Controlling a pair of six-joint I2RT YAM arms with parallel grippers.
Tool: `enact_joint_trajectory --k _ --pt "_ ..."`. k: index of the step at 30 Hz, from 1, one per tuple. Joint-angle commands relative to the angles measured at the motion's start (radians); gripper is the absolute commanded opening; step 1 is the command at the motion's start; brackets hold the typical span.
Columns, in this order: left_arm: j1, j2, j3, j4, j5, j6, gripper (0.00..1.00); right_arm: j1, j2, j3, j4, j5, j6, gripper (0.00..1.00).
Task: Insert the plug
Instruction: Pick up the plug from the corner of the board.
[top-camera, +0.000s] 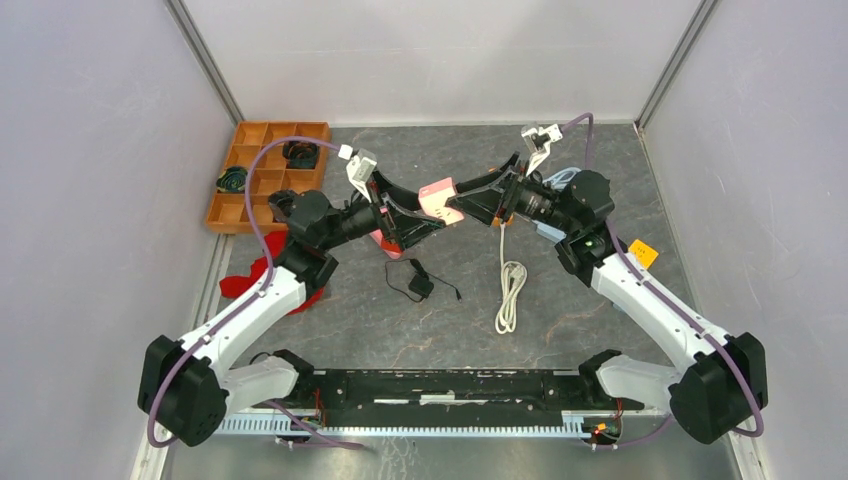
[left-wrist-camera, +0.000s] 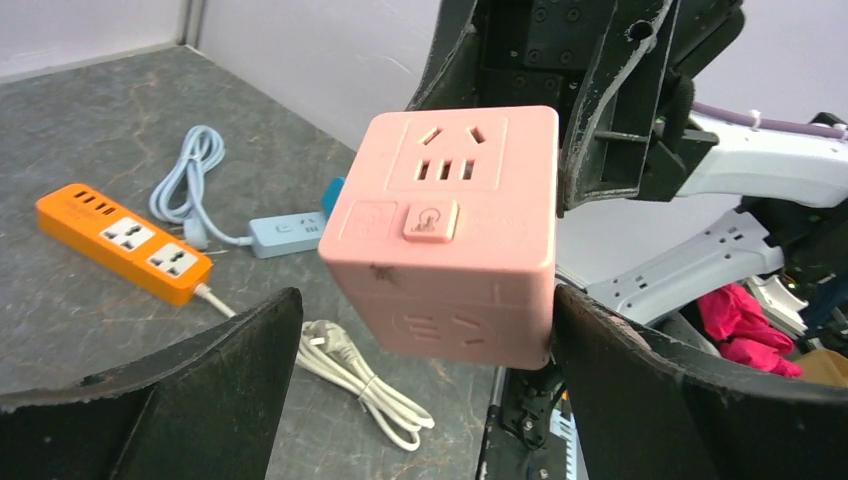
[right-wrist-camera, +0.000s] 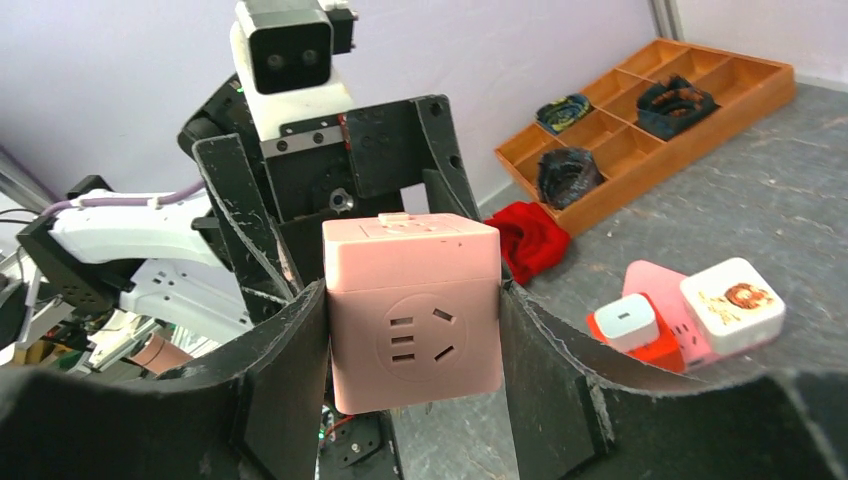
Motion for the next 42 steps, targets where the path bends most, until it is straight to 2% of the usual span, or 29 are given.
enact_joint_trajectory --k 1,6,10,15,17,18,20,22,25,29,32,37,42 --pt "-0.015 0.020 0.035 0.092 0.016 -0.065 1.00 0.031 -0.019 0.002 0.182 0.000 0.074 0.28" --pt "-0.016 0.036 0.017 0.146 0.013 -0.101 1.00 0.037 -0.026 -0.012 0.217 -0.003 0.082 0.27" --pt "-0.015 0.038 -0.006 0.243 0.035 -0.153 0.92 0.036 -0.024 -0.028 0.245 -0.012 0.099 0.27" --pt "-0.015 0.021 -0.016 0.226 0.039 -0.107 0.59 0.037 -0.020 -0.045 0.242 -0.018 0.104 0.34" --pt "-0.015 0.013 -0.010 0.182 0.049 -0.055 0.49 0.036 -0.021 -0.043 0.209 -0.020 0.091 0.45" --pt "-0.016 0.007 -0.003 0.139 0.049 -0.016 0.45 0.036 -0.022 -0.036 0.179 -0.019 0.074 0.53" --pt "-0.015 -0.006 0.015 0.035 0.030 0.088 0.40 0.037 -0.029 -0.005 0.074 -0.004 0.019 0.74" --pt "-0.016 -0.019 0.030 -0.065 0.004 0.212 0.38 0.037 -0.037 0.033 -0.034 0.036 -0.029 0.87" --pt "-0.027 -0.031 0.051 -0.193 -0.050 0.422 0.36 0.037 -0.021 0.128 -0.254 0.109 -0.104 0.98" --pt "-0.074 -0.026 0.063 -0.316 -0.147 0.664 0.34 0.047 0.028 0.229 -0.427 0.149 -0.151 0.98" --pt "-0.107 -0.008 0.081 -0.369 -0.211 0.749 0.32 0.075 0.063 0.278 -0.536 0.199 -0.192 0.98" --pt "-0.128 0.000 0.082 -0.373 -0.225 0.765 0.32 0.106 0.102 0.309 -0.615 0.236 -0.241 0.98" --pt "-0.139 -0.022 0.050 -0.324 -0.302 0.737 0.34 0.106 0.112 0.343 -0.692 0.383 -0.201 0.98"
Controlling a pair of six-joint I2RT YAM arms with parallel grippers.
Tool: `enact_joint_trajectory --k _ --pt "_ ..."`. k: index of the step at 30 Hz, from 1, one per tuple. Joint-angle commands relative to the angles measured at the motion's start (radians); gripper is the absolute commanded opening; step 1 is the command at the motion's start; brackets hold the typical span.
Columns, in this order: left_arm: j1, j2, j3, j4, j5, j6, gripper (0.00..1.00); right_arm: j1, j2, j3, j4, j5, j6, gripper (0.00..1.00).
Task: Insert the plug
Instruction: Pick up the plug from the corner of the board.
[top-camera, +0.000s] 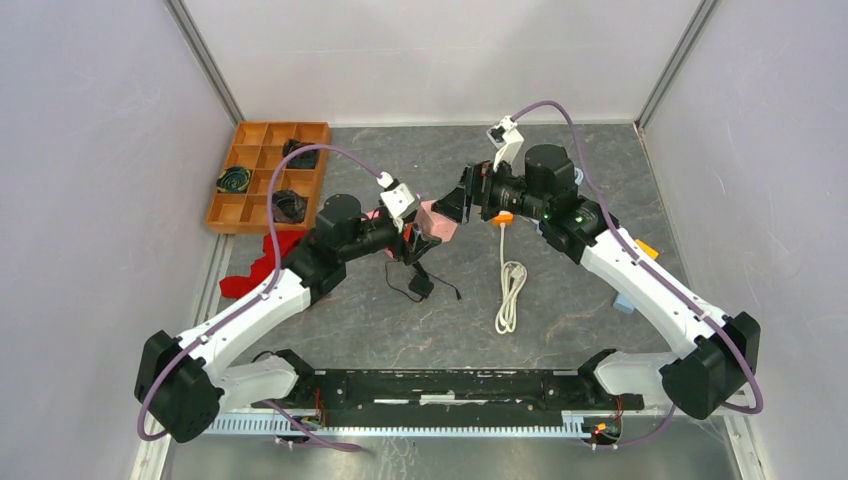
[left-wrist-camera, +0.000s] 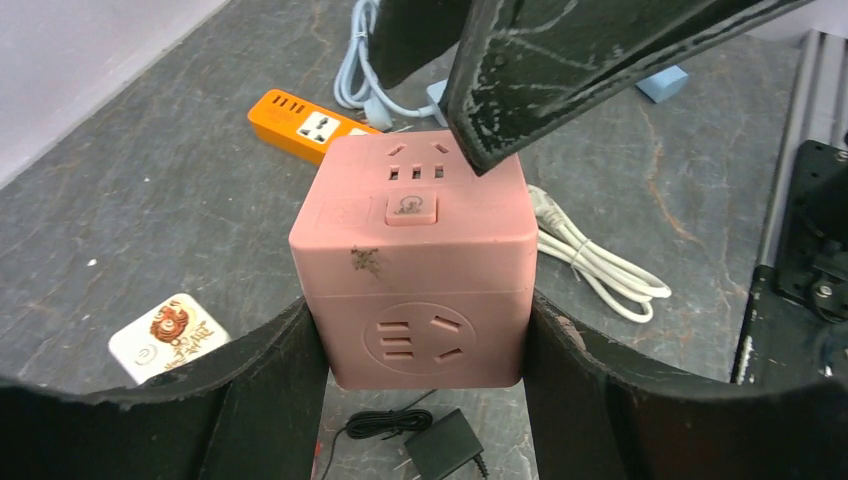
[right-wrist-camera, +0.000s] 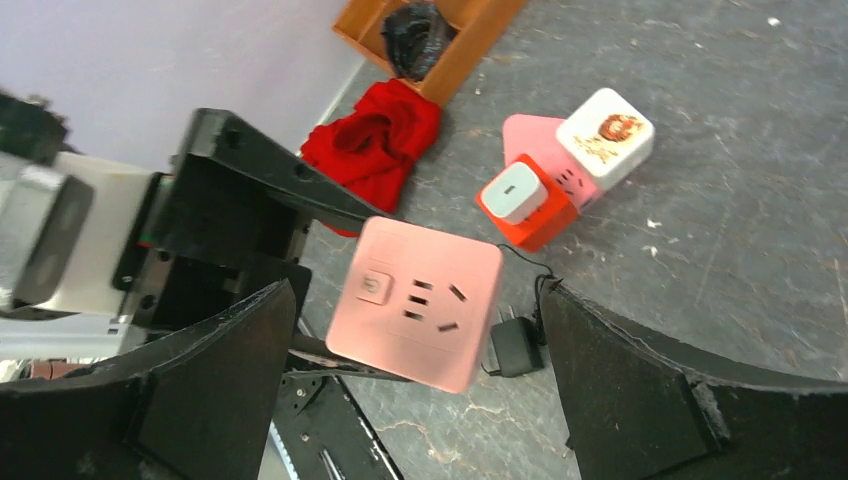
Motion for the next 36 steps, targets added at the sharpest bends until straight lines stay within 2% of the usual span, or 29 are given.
enact_joint_trajectory --k 1,4,8,17,21,25,32,35,36 --pt "-0.009 -0.033 0.014 0.087 -0.068 0.056 0.34 -0.002 0.001 0.065 -0.045 0.103 0.006 0.98" --pt "-0.009 -0.047 0.008 0.099 -0.028 0.069 0.31 -0.001 0.006 0.064 -0.009 0.036 -0.026 0.98" --pt "-0.009 -0.044 0.004 0.094 -0.031 0.071 0.31 -0.001 0.010 0.091 -0.082 0.082 -0.082 0.98" --pt "-0.012 -0.015 0.019 0.086 -0.038 0.077 0.31 0.003 0.102 0.143 -0.200 -0.037 -0.203 0.98" --pt "-0.013 -0.010 0.018 0.076 -0.043 0.088 0.31 0.006 0.139 0.171 -0.229 -0.061 -0.209 0.96" --pt "-0.020 -0.003 0.016 0.053 -0.057 0.112 0.31 0.009 0.184 0.193 -0.245 -0.093 -0.198 0.90" --pt "-0.023 0.015 0.020 0.017 -0.107 0.147 0.29 0.017 0.233 0.224 -0.285 -0.111 -0.191 0.93" --pt "-0.022 0.023 0.026 0.009 -0.113 0.150 0.29 0.019 0.251 0.229 -0.307 -0.109 -0.208 0.85" --pt "-0.022 0.024 0.026 0.008 -0.113 0.150 0.29 0.019 0.254 0.230 -0.307 -0.106 -0.223 0.79"
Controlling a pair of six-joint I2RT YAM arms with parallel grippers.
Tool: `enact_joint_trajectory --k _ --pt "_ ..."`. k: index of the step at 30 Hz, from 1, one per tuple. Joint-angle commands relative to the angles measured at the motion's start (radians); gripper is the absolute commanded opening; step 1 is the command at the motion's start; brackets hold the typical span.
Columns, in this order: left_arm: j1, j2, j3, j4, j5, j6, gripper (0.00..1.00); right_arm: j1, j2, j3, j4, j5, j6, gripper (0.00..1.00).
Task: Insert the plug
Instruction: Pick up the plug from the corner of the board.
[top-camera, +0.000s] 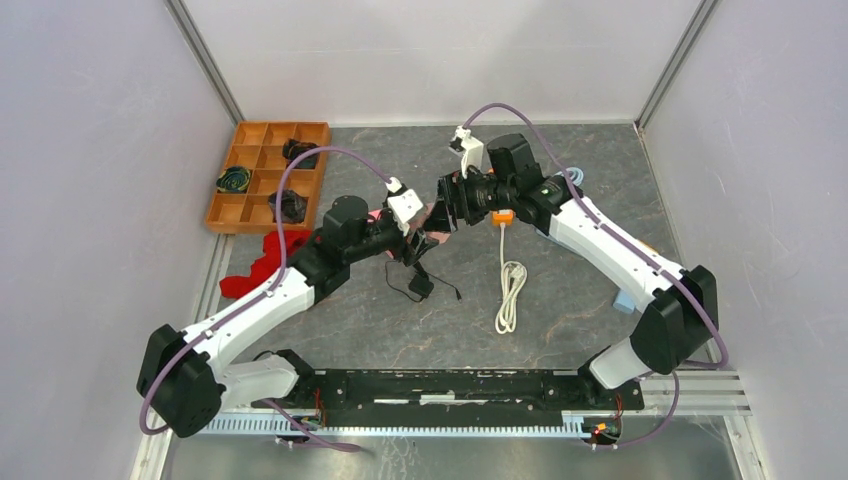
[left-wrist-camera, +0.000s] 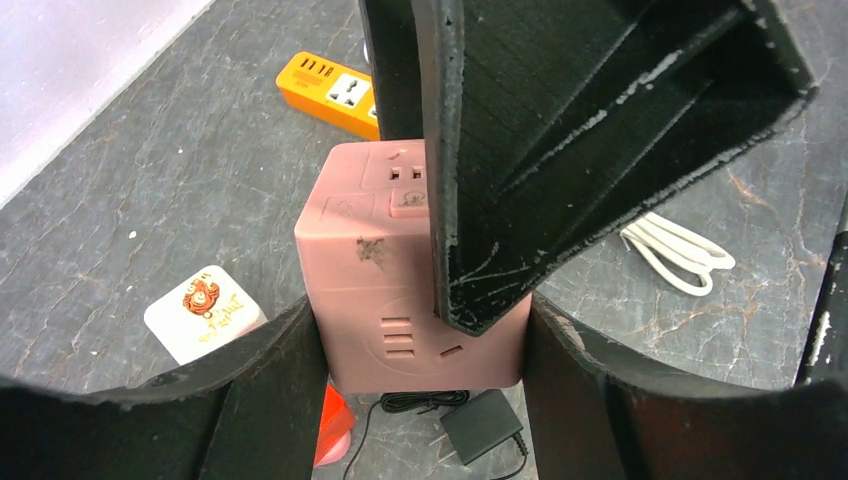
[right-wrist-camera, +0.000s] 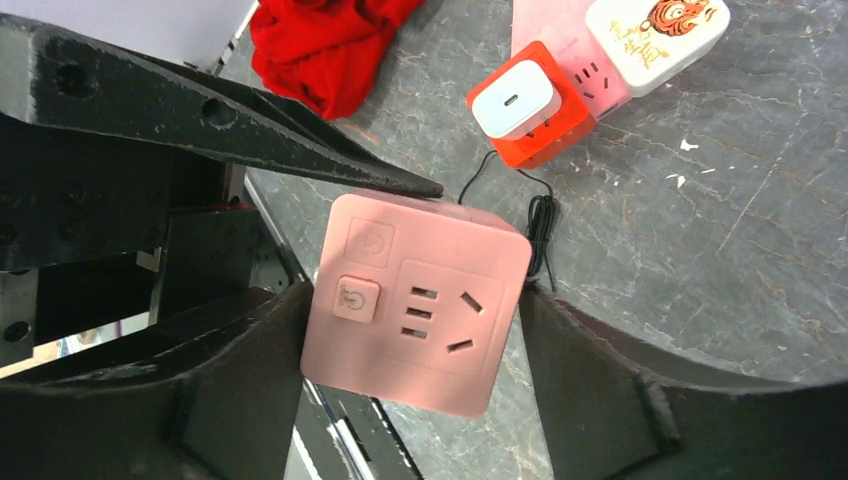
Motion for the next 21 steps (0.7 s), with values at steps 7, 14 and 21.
enact_joint_trajectory --k 7,14,21 --pt "-0.003 -0.011 0.039 0.017 -0.035 0.000 0.53 -0.008 -0.015 0.050 -0.004 0.182 -0.205 0.37" --pt "-0.003 -0.079 0.056 -0.033 -0.041 -0.115 0.90 -0.170 -0.128 -0.080 0.105 0.166 -0.428 0.31" --pt "-0.002 -0.200 -0.024 -0.067 -0.059 -0.149 1.00 -0.357 -0.151 -0.113 -0.002 0.109 -0.799 0.29"
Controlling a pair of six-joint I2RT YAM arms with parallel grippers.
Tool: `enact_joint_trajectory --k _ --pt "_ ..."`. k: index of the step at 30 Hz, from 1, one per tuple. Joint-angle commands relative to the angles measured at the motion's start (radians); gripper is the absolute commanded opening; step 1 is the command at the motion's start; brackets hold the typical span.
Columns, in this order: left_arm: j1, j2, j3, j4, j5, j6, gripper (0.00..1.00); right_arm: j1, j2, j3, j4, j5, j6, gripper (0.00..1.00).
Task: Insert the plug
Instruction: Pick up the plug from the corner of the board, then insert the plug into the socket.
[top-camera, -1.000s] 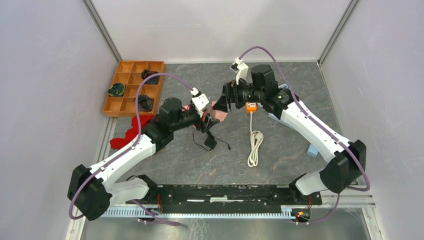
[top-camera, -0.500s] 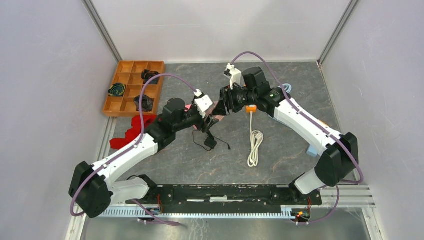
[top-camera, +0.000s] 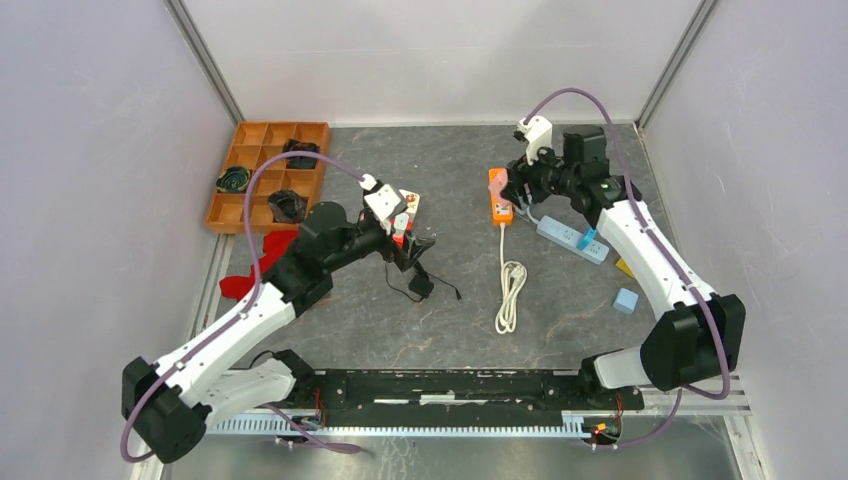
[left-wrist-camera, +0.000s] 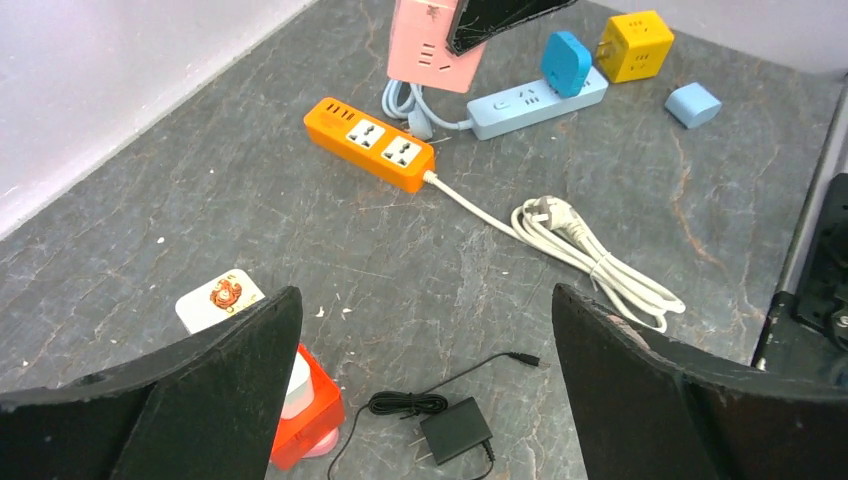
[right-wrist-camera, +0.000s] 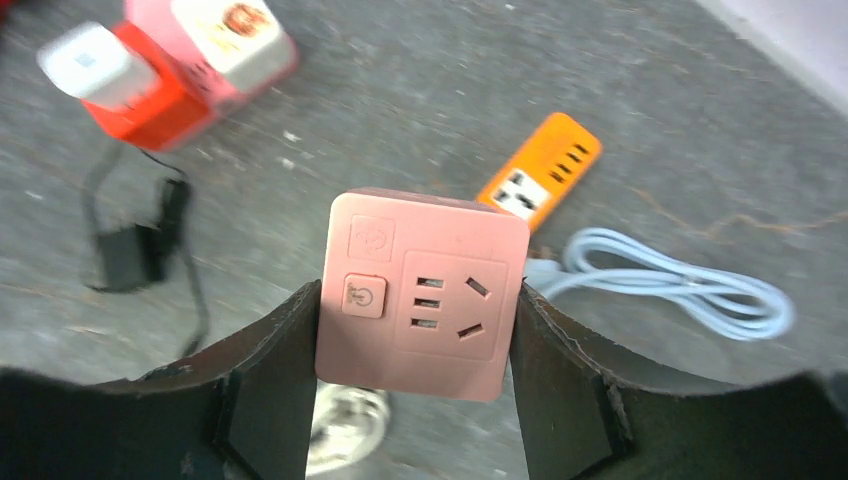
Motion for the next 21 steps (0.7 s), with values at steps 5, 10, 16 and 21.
enact_joint_trajectory --k 5,10,16,21 --pt "0.002 -0.141 -0.120 -0.014 -0.075 -0.037 1.00 -0.156 0.044 0.046 -0.235 -0.104 -0.558 0.29" --pt "0.002 -0.163 -0.163 -0.013 -0.090 -0.036 1.00 -0.249 0.099 0.067 -0.407 -0.159 -0.780 0.29" --pt "0.002 -0.138 -0.160 -0.016 -0.082 -0.027 1.00 -0.345 0.154 0.108 -0.459 -0.197 -0.853 0.30" --pt "-0.001 -0.128 -0.166 -0.013 -0.090 -0.019 1.00 -0.399 0.195 0.113 -0.515 -0.210 -0.970 0.30"
